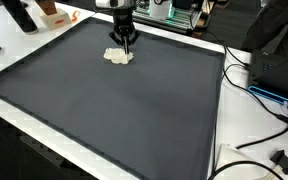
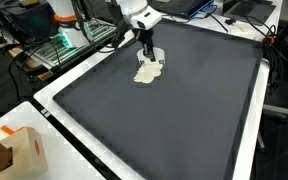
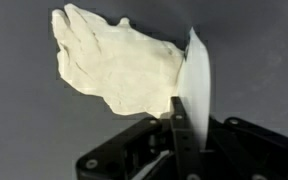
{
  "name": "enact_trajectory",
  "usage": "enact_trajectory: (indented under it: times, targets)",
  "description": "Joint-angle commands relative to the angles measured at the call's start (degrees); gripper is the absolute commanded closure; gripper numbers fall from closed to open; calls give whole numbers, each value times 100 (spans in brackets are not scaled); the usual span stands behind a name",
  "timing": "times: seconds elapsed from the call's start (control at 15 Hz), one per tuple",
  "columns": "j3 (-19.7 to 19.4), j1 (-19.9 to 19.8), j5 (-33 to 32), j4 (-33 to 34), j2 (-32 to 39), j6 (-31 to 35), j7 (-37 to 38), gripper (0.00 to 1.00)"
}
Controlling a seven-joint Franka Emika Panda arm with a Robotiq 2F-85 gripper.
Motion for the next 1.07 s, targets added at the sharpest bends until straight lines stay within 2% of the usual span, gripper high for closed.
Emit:
enact_trajectory:
  times: [0.0,0.13,0.2,0.33,0.47,0.6,0.67,1.0]
  targets:
    - [-566,369,-751,203,481,137,941,99]
    - [-1023,619,-1532,179,557,187,1993,99]
    - [-1344,908,-1788,181,535,111,2456,99]
    - [-1336,837,-2566,158,444,-103,3438,99]
    - [-1255,806,-2948,116,338,-310,3850,99]
    - [-1050,641,-3012,-5,252,-362,3801,99]
    - [-1066,634,-3096,-66,232,-311,3836,99]
    - [-654,110,-2680,-485,88,0,3203,99]
